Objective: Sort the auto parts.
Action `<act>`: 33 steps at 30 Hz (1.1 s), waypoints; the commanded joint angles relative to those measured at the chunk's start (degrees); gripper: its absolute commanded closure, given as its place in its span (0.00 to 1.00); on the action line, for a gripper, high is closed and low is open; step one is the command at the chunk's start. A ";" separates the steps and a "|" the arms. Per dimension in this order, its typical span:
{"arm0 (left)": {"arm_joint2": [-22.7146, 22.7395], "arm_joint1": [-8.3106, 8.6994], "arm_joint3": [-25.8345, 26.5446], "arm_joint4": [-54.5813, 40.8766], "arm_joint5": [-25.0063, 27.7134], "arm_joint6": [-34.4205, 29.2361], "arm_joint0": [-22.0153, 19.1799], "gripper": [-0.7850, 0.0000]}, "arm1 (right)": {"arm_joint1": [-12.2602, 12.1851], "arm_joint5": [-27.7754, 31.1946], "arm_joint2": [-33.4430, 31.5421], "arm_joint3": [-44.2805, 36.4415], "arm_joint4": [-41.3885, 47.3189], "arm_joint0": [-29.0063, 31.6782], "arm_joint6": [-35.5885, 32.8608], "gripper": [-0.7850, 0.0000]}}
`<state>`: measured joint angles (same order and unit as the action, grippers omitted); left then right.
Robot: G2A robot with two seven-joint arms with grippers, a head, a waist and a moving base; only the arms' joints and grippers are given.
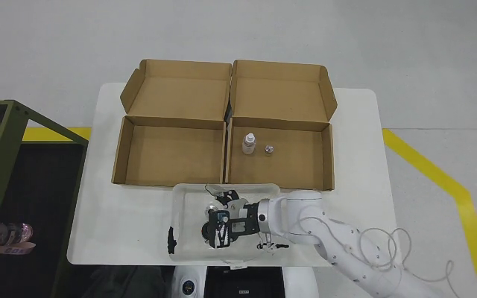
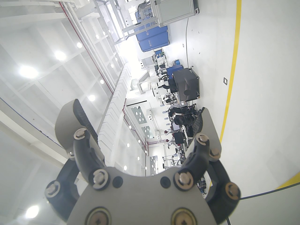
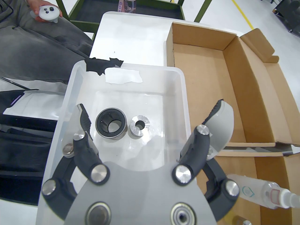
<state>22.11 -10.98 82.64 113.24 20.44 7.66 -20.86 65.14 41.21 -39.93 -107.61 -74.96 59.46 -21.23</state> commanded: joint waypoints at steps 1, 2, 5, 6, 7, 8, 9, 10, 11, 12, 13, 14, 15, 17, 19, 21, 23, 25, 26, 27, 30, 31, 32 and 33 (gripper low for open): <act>0.00 0.00 0.00 0.00 0.00 0.00 0.00 0.00 | 0.21 0.23 0.51 0.77 0.31 -0.25 -0.14 0.07; 0.00 0.00 0.00 0.00 0.00 0.00 0.00 0.00 | 0.32 0.26 0.71 1.24 0.44 -0.39 -0.27 0.10; 0.00 0.00 0.00 0.00 0.00 0.00 0.00 0.00 | 0.57 0.54 1.04 2.43 0.78 -0.77 -0.56 0.28; 0.00 0.00 0.00 0.00 0.00 0.00 0.00 0.00 | 0.63 0.55 1.01 2.74 0.86 -0.90 -0.71 0.38; 0.00 0.00 0.00 0.00 0.00 0.00 0.00 0.00 | 0.68 0.51 0.95 2.97 0.98 -0.98 -0.78 0.43; 0.00 0.00 0.00 0.00 0.00 0.00 0.00 0.00 | 0.71 0.48 0.86 3.22 1.09 -1.02 -0.90 0.46; 0.00 0.00 0.00 0.00 0.00 0.00 0.00 0.00 | 0.73 0.52 0.75 3.42 1.26 -1.07 -1.00 0.50; 0.00 0.00 0.00 0.00 0.00 0.00 0.00 0.00 | 0.74 0.48 0.57 3.65 1.46 -1.08 -1.05 0.50; 0.00 0.00 0.00 0.00 0.00 0.00 0.00 0.00 | 0.74 0.53 0.40 3.88 1.55 -1.08 -1.15 0.51; 0.00 0.00 0.00 0.00 0.00 0.00 0.00 0.00 | 0.72 0.53 0.20 4.12 1.61 -1.05 -1.24 0.51; 0.00 0.00 0.00 0.00 0.00 0.00 0.00 0.00 | 0.70 0.53 -0.02 4.36 1.59 -1.02 -1.35 0.52; 0.00 0.00 0.00 0.00 0.00 0.00 0.00 0.00 | 0.67 0.53 -0.24 4.54 1.60 -0.94 -1.41 0.53; 0.00 0.00 0.00 0.00 0.00 0.00 0.00 0.00 | 0.63 0.51 -0.48 4.83 1.68 -0.81 -1.48 0.53; 0.00 0.00 0.00 0.00 0.00 0.00 0.00 0.00 | 0.53 0.55 -0.96 5.27 1.59 -0.58 -1.53 0.54; 0.00 0.00 0.00 0.00 0.00 0.00 0.00 0.00 | 0.44 0.45 -1.39 5.63 1.50 -0.29 -1.58 0.55; 0.00 0.00 0.00 0.00 0.00 0.00 0.00 0.00 | 0.36 0.38 -1.78 5.92 1.31 -0.02 -1.54 0.54; 0.00 0.00 0.00 0.00 0.00 0.00 0.00 0.00 | 0.27 0.27 -2.17 6.30 0.98 0.24 -1.82 0.55; 0.00 0.00 0.00 0.00 0.00 0.00 0.00 0.00 | 0.21 0.33 -2.41 6.52 0.64 0.48 -1.88 0.55; 0.00 0.00 0.00 0.00 0.00 0.00 0.00 0.00 | 0.18 0.35 -2.47 6.64 0.40 0.57 -2.03 0.55; 0.00 0.00 0.00 0.00 0.00 0.00 0.00 0.00 | 0.18 0.41 -2.48 6.71 0.21 0.64 -2.10 0.55; 0.00 0.00 0.00 0.00 0.00 0.00 0.00 0.00 | 0.27 0.56 -2.19 7.31 -0.38 0.68 -2.22 0.54; 0.00 0.00 0.00 0.00 0.00 0.00 0.00 0.00 | 0.34 0.48 -2.04 7.57 -0.52 0.63 -2.17 0.54; 0.00 0.00 0.00 0.00 0.00 0.00 0.00 0.00 | 0.41 0.44 -1.86 7.90 -0.65 0.56 -2.07 0.54; 0.00 0.00 0.00 0.00 0.00 0.00 0.00 0.00 | 0.51 0.42 -1.67 8.32 -0.71 0.43 -1.93 0.53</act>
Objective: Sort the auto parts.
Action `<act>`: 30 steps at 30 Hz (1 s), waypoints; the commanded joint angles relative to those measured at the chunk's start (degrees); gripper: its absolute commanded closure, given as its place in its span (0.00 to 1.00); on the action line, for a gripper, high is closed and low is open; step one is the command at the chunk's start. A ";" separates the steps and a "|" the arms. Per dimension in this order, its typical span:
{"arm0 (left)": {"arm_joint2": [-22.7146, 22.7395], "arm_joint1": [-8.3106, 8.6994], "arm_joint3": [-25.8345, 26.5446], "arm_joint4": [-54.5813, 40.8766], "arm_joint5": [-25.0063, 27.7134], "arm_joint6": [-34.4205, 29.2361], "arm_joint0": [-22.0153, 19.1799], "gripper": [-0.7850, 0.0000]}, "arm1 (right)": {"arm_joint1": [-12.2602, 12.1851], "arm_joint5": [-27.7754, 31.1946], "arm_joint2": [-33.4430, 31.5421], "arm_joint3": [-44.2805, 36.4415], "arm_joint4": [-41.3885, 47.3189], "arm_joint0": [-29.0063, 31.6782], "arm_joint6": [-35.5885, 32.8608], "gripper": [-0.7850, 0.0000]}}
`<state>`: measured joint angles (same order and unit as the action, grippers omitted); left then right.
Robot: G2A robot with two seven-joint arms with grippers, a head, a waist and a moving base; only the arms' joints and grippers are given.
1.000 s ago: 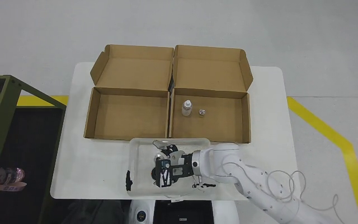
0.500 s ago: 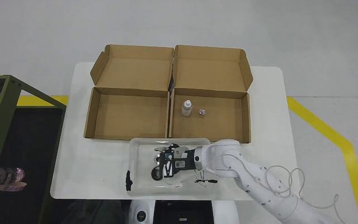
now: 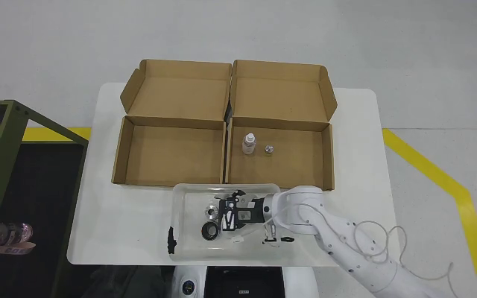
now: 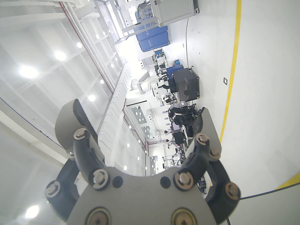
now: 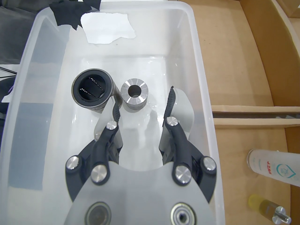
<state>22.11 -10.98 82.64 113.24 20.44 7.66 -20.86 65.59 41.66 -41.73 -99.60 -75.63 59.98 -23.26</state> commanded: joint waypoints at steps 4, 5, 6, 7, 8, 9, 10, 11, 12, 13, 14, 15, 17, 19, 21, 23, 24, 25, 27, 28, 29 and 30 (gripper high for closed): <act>0.00 0.00 0.00 0.00 0.00 0.00 0.00 0.00 | 0.55 -0.04 1.06 2.18 -0.47 -0.96 0.81 0.54; 0.00 0.00 0.00 0.00 0.00 0.00 0.00 0.00 | 0.69 -0.14 1.29 2.59 -0.53 -1.16 1.03 0.54; 0.00 0.00 0.00 0.00 0.00 0.00 0.00 0.00 | 0.82 -0.25 1.51 2.97 -0.57 -1.37 1.22 0.54; 0.00 0.00 0.00 0.00 0.00 0.00 0.00 0.00 | 0.96 -0.35 1.72 3.30 -0.64 -1.58 1.40 0.54; 0.00 0.00 0.00 0.00 0.00 0.00 0.00 0.00 | 1.10 -0.48 1.92 3.63 -0.62 -1.76 1.54 0.54; 0.00 0.00 0.00 0.00 0.00 0.00 0.00 0.00 | 1.24 -0.52 2.18 3.91 -0.63 -1.96 1.65 0.54; 0.00 0.00 0.00 0.00 0.00 0.00 0.00 0.00 | 1.39 -0.58 2.45 4.22 -0.67 -2.18 1.72 0.55; 0.00 0.00 0.00 0.00 0.00 0.00 0.00 0.00 | 1.56 -0.58 2.77 4.51 -0.81 -2.45 1.75 0.55; 0.00 0.00 0.00 0.00 0.00 0.00 0.00 0.00 | 1.72 -0.63 3.05 4.80 -0.85 -2.70 1.80 0.55; 0.00 0.00 0.00 0.00 0.00 0.00 0.00 0.00 | 1.89 -0.71 3.33 5.08 -0.83 -2.94 1.88 0.55; 0.00 0.00 0.00 0.00 0.00 0.00 0.00 0.00 | 2.06 -0.76 3.60 5.38 -0.82 -3.19 1.90 0.55; 0.00 0.00 0.00 0.00 0.00 0.00 0.00 0.00 | 2.23 -0.76 3.89 5.63 -0.89 -3.46 1.92 0.55; 0.00 0.00 0.00 0.00 0.00 0.00 0.00 0.00 | 2.57 -0.65 4.49 6.13 -0.87 -3.91 1.92 0.55; 0.00 0.00 0.00 0.00 0.00 0.00 0.00 0.00 | 2.90 -0.56 5.11 6.61 -0.96 -4.33 1.88 0.55; 0.00 0.00 0.00 0.00 0.00 0.00 0.00 0.00 | 3.25 -0.63 5.67 7.11 -0.99 -4.74 1.93 0.55; 0.00 0.00 0.00 0.00 0.00 0.00 0.00 0.00 | 3.59 -0.71 6.16 7.67 -0.95 -5.14 2.07 0.55; 0.00 0.00 0.00 0.00 0.00 0.00 0.00 0.00 | 3.75 -0.78 6.36 7.96 -0.90 -5.34 2.14 0.55; 0.00 0.00 0.00 0.00 0.00 0.00 0.00 0.00 | 3.92 -0.93 6.54 8.21 -0.78 -5.50 2.27 0.55; 0.00 0.00 0.00 0.00 0.00 0.00 0.00 0.00 | 4.24 -1.02 6.93 8.74 -0.76 -5.83 2.40 0.55; 0.00 0.00 0.00 0.00 0.00 0.00 0.00 0.00 | 4.39 -1.01 7.13 9.01 -0.83 -6.02 2.46 0.55; 0.00 0.00 0.00 0.00 0.00 0.00 0.00 0.00 | 4.53 -1.01 7.29 9.30 -0.93 -6.21 2.52 0.55; 0.00 0.00 0.00 0.00 0.00 0.00 0.00 0.00 | 4.68 -0.97 7.46 9.60 -0.95 -6.37 2.65 0.55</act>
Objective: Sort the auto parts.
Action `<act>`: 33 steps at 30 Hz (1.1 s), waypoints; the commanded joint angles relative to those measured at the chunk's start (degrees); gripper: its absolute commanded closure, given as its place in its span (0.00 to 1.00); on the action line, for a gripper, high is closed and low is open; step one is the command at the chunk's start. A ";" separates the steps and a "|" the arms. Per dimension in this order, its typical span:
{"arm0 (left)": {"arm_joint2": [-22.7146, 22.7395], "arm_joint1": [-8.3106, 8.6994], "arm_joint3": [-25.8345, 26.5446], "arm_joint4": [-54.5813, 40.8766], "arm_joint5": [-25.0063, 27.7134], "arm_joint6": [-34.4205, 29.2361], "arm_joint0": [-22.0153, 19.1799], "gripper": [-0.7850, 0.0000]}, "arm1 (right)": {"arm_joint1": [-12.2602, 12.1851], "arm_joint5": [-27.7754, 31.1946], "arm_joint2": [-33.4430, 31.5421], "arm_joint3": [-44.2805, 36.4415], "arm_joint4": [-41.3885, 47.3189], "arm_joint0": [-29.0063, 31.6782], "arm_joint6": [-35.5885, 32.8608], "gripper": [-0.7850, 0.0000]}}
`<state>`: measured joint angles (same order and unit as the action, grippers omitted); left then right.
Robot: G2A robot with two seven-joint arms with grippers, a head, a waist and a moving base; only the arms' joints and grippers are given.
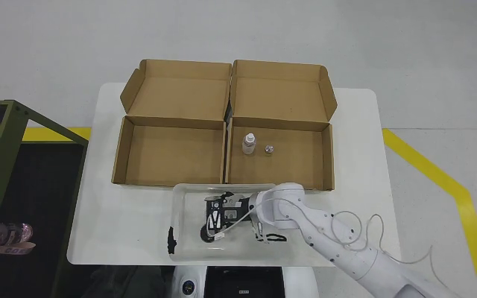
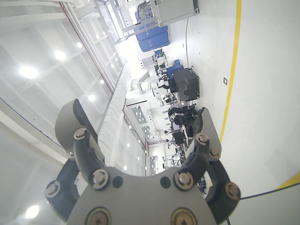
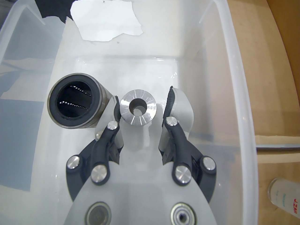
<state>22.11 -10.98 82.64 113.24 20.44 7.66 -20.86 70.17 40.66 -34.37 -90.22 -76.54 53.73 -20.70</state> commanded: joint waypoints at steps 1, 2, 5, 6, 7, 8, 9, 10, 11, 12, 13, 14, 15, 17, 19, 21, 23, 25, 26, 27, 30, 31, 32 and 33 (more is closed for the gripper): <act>0.00 0.00 0.00 0.00 0.00 0.00 0.00 0.00 | 0.23 0.04 0.25 0.56 -0.12 -0.30 0.13 0.55; 0.00 0.00 0.00 0.00 0.00 0.00 0.00 0.00 | 0.37 0.01 0.40 0.87 -0.20 -0.46 0.18 0.55; 0.00 0.00 0.00 0.00 0.00 0.00 0.00 0.00 | 0.74 -0.06 0.74 1.68 -0.39 -0.84 0.32 0.56; 0.00 0.00 0.00 0.00 0.00 0.00 0.00 0.00 | 0.84 -0.04 0.82 1.96 -0.49 -0.94 0.34 0.56; 0.00 0.00 0.00 0.00 0.00 0.00 0.00 0.00 | 0.93 -0.03 0.89 2.18 -0.53 -1.00 0.37 0.58; 0.00 0.00 0.00 0.00 0.00 0.00 0.00 0.00 | 1.02 -0.03 0.92 2.35 -0.51 -1.05 0.42 0.62; 0.00 0.00 0.00 0.00 0.00 0.00 0.00 0.00 | 1.09 0.00 0.93 2.47 -0.53 -1.08 0.45 0.66; 0.00 0.00 0.00 0.00 0.00 0.00 0.00 0.00 | 1.15 0.03 0.92 2.55 -0.56 -1.09 0.48 0.74; 0.00 0.00 0.00 0.00 0.00 0.00 0.00 0.00 | 1.19 0.16 0.90 2.56 -0.58 -1.08 0.48 0.81; 0.00 0.00 0.00 0.00 0.00 0.00 0.00 0.00 | 1.22 0.22 0.80 2.53 -0.40 -1.03 0.60 0.86; 0.00 0.00 0.00 0.00 0.00 0.00 0.00 0.00 | 1.24 0.38 0.73 2.41 -0.49 -1.04 0.53 0.96; 0.00 0.00 0.00 0.00 0.00 0.00 0.00 0.00 | 1.23 0.59 0.69 2.11 -0.91 -1.11 0.36 1.00; 0.00 0.00 0.00 0.00 0.00 0.00 0.00 0.00 | 1.24 0.77 0.50 1.85 -0.42 -0.92 0.87 1.00; 0.00 0.00 0.00 0.00 0.00 0.00 0.00 0.00 | 1.16 1.01 0.06 1.11 -0.62 -0.86 0.81 1.00; 0.00 0.00 0.00 0.00 0.00 0.00 0.00 0.00 | 1.03 1.38 -0.48 0.02 -0.43 -0.53 1.07 1.00; 0.00 0.00 0.00 0.00 0.00 0.00 0.00 0.00 | 0.85 2.01 -1.08 -1.90 -0.93 -0.45 1.52 1.00; 0.00 0.00 0.00 0.00 0.00 0.00 0.00 0.00 | 0.66 2.58 -1.73 -3.50 -1.19 -0.26 2.01 1.00; 0.00 0.00 0.00 0.00 0.00 0.00 0.00 0.00 | 0.52 2.61 -2.44 -5.18 -1.26 0.02 2.93 1.00; 0.00 0.00 0.00 0.00 0.00 0.00 0.00 0.00 | 0.45 2.59 -2.81 -5.84 -1.36 0.10 3.31 1.00; 0.00 0.00 0.00 0.00 0.00 0.00 0.00 0.00 | 0.40 2.61 -3.17 -6.65 -1.55 0.10 3.80 1.00; 0.00 0.00 0.00 0.00 0.00 0.00 0.00 0.00 | 0.25 2.38 -4.33 -8.41 -1.91 0.20 5.19 1.00; 0.00 0.00 0.00 0.00 0.00 0.00 0.00 0.00 | 0.22 2.18 -4.77 -9.04 -1.89 0.24 5.79 1.00; 0.00 0.00 0.00 0.00 0.00 0.00 0.00 0.00 | 0.17 2.07 -5.19 -9.50 -1.89 0.31 6.29 1.00; 0.00 0.00 0.00 0.00 0.00 0.00 0.00 0.00 | 0.12 1.88 -5.67 -10.09 -2.10 0.26 6.67 1.00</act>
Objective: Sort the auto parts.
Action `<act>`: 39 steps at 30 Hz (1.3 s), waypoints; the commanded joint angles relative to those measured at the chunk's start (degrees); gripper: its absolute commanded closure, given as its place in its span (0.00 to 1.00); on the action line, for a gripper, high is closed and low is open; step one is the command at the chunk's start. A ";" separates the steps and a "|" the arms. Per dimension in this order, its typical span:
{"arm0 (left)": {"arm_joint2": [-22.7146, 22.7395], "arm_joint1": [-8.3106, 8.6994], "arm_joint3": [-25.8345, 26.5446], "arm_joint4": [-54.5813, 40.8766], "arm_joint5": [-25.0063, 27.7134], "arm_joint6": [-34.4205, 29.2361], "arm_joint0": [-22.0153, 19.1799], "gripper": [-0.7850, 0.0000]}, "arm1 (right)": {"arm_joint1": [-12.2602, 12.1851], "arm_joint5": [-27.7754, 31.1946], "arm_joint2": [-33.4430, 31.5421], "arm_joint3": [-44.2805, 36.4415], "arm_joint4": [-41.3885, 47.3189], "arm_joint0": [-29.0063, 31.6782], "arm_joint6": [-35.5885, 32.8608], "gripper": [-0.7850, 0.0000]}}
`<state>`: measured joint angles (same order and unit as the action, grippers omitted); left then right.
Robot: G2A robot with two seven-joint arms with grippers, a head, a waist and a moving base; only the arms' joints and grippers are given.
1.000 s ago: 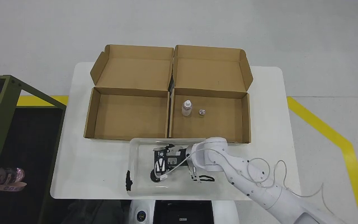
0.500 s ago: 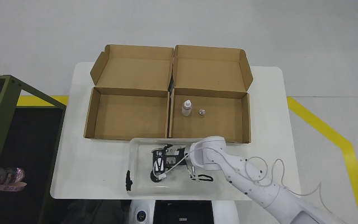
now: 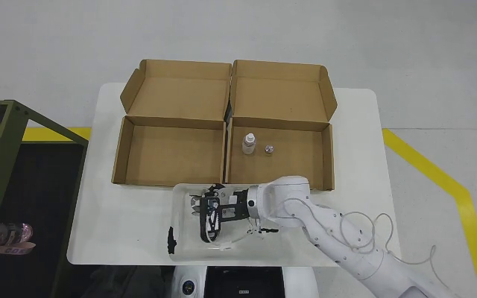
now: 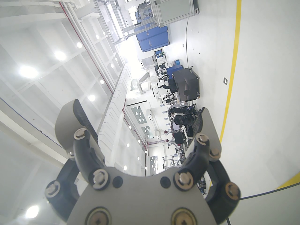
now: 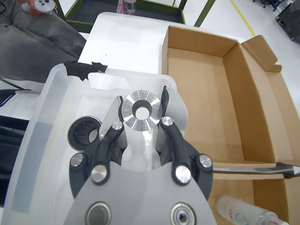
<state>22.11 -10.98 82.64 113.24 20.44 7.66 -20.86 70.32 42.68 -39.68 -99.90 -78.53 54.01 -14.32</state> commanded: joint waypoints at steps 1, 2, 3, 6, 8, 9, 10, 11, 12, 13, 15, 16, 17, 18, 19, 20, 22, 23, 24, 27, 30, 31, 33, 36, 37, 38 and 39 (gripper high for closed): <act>0.00 0.00 0.00 0.00 0.00 0.00 0.00 0.00 | -0.08 -0.24 -0.80 -0.84 -0.01 0.03 0.62 1.00; 0.00 0.00 0.00 0.00 0.00 0.00 0.00 0.00 | -0.12 -0.26 -1.20 -1.23 0.13 0.07 0.93 1.00; 0.00 0.00 0.00 0.00 0.00 0.00 0.00 0.00 | -0.15 -0.52 -1.67 -1.73 -0.07 -0.01 1.21 1.00; 0.00 0.00 0.00 0.00 0.00 0.00 0.00 0.00 | -0.24 -1.67 -2.81 -2.62 -0.86 0.07 1.75 1.00; 0.00 0.00 0.00 0.00 0.00 0.00 0.00 0.00 | -0.21 -2.25 -3.41 -2.92 -0.89 -0.02 2.28 1.00; 0.00 0.00 0.00 0.00 0.00 0.00 0.00 0.00 | -0.18 -2.48 -3.68 -2.88 -0.96 -0.20 2.43 1.00; 0.00 0.00 0.00 0.00 0.00 0.00 0.00 0.00 | -0.13 -2.73 -3.90 -2.76 -0.99 -0.43 2.58 1.00; 0.00 0.00 0.00 0.00 0.00 0.00 0.00 0.00 | -0.06 -3.16 -4.13 -2.58 -1.04 -0.69 2.79 1.00; 0.00 0.00 0.00 0.00 0.00 0.00 0.00 0.00 | 0.03 -3.45 -4.32 -2.23 -0.97 -1.04 2.97 1.00; 0.00 0.00 0.00 0.00 0.00 0.00 0.00 0.00 | 0.13 -3.74 -4.43 -1.86 -0.87 -1.38 3.14 1.00; 0.00 0.00 0.00 0.00 0.00 0.00 0.00 0.00 | 0.37 -4.21 -4.50 -0.92 -0.71 -2.16 3.37 1.00; 0.00 0.00 0.00 0.00 0.00 0.00 0.00 0.00 | 0.51 -4.52 -4.48 -0.41 -0.42 -2.50 3.55 1.00; 0.00 0.00 0.00 0.00 0.00 0.00 0.00 0.00 | 0.67 -4.78 -4.42 0.14 -0.17 -2.90 3.65 1.00; 0.00 0.00 0.00 0.00 0.00 0.00 0.00 0.00 | 0.84 -4.99 -4.31 0.75 0.11 -3.32 3.79 1.00; 0.00 0.00 0.00 0.00 0.00 0.00 0.00 0.00 | 1.03 -5.25 -4.16 1.50 0.48 -3.71 3.86 1.00; 0.00 0.00 0.00 0.00 0.00 0.00 0.00 0.00 | 1.23 -5.60 -4.01 2.22 0.83 -4.16 3.93 1.00; 0.00 0.00 0.00 0.00 0.00 0.00 0.00 0.00 | 1.68 -6.12 -3.57 3.95 1.62 -5.14 4.11 1.00; 0.00 0.00 0.00 0.00 0.00 0.00 0.00 0.00 | 1.92 -6.40 -3.32 4.84 1.89 -5.72 4.14 1.00; 0.00 0.00 0.00 0.00 0.00 0.00 0.00 0.00 | 2.18 -6.67 -3.02 5.73 2.17 -6.30 4.09 1.00; 0.00 0.00 0.00 0.00 0.00 0.00 0.00 0.00 | 2.96 -7.13 -2.04 8.38 2.37 -8.35 3.46 1.00; 0.00 0.00 0.00 0.00 0.00 0.00 0.00 0.00 | 3.72 -7.40 -1.07 10.88 2.52 -10.12 2.99 1.00; 0.00 0.00 0.00 0.00 0.00 0.00 0.00 0.00 | 3.97 -7.44 -0.77 11.80 2.60 -10.69 2.72 1.00; 0.00 0.00 0.00 0.00 0.00 0.00 0.00 0.00 | 4.49 -7.43 -0.17 13.76 3.15 -11.77 2.23 1.00; 0.00 0.00 0.00 0.00 0.00 0.00 0.00 0.00 | 5.35 -7.80 0.73 17.19 4.00 -13.48 1.06 1.00; 0.00 0.00 0.00 0.00 0.00 0.00 0.00 0.00 | 5.68 -7.86 1.12 18.25 4.43 -14.05 0.63 1.00; 0.00 0.00 0.00 0.00 0.00 0.00 0.00 0.00 | 6.03 -8.09 1.53 19.31 4.68 -14.71 0.05 1.00; 0.00 0.00 0.00 0.00 0.00 0.00 0.00 0.00 | 6.39 -8.25 2.02 20.28 4.69 -15.45 -0.61 1.00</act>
<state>22.11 -10.98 82.64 113.24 20.44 7.66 -20.86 76.41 34.59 -38.07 -80.57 -73.89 39.24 -14.33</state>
